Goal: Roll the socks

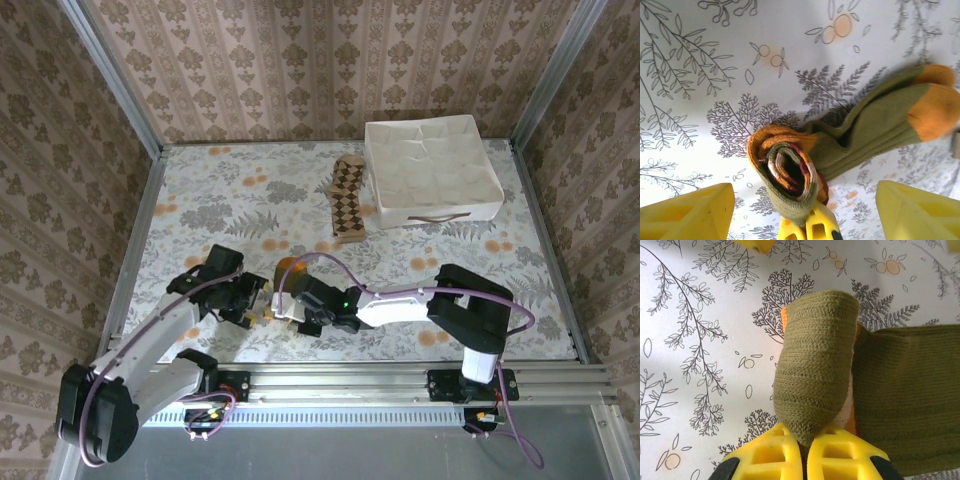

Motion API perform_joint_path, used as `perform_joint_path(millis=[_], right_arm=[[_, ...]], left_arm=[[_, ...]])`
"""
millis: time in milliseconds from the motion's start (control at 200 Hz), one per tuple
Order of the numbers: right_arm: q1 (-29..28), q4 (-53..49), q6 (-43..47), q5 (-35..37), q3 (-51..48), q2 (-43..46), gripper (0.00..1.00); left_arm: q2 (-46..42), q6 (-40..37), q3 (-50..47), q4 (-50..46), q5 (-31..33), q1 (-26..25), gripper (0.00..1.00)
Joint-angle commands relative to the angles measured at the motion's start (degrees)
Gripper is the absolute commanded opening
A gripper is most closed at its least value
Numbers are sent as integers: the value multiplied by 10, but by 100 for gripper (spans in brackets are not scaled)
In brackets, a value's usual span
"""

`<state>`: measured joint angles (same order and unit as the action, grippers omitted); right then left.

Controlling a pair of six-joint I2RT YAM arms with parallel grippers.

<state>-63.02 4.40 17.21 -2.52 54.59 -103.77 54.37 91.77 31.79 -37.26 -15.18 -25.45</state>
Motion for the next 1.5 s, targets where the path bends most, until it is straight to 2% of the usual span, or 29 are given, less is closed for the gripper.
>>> perform_joint_path(millis=[0,305,570,715,910,1175,1210,1270,1290,1345,1410,1495], right_arm=[[23,-111,-43,-77,3,-44,0],[89,-180,-71,-182,64,-85,0],[135,-207,-104,-261,89,-124,0],[147,-238,-108,-275,116,-150,0],[164,-249,-131,-291,133,-176,0],[165,-248,-133,-302,141,-186,0],[165,-247,-131,-302,143,-185,0],[164,-233,-127,-297,138,-175,0],[164,-222,-125,-292,133,-168,2],[159,-177,-117,-271,104,-131,13],[151,-76,-105,-228,44,-61,25],[135,50,-76,-141,-42,34,38]], left_arm=[[-22,-1,-18,-8,5,-4,73],[-3,60,-49,91,26,-80,67],[43,65,-58,155,35,-90,61],[70,61,-53,172,31,-95,61],[89,77,-65,165,33,-109,51],[128,88,-81,146,32,-114,28],[139,90,-84,146,24,-114,22],[157,96,-85,138,7,-114,4],[161,97,-84,130,2,-113,0],[169,98,-72,87,-6,-115,0],[165,96,-51,29,1,-116,0],[156,102,-37,-11,7,-117,0]])
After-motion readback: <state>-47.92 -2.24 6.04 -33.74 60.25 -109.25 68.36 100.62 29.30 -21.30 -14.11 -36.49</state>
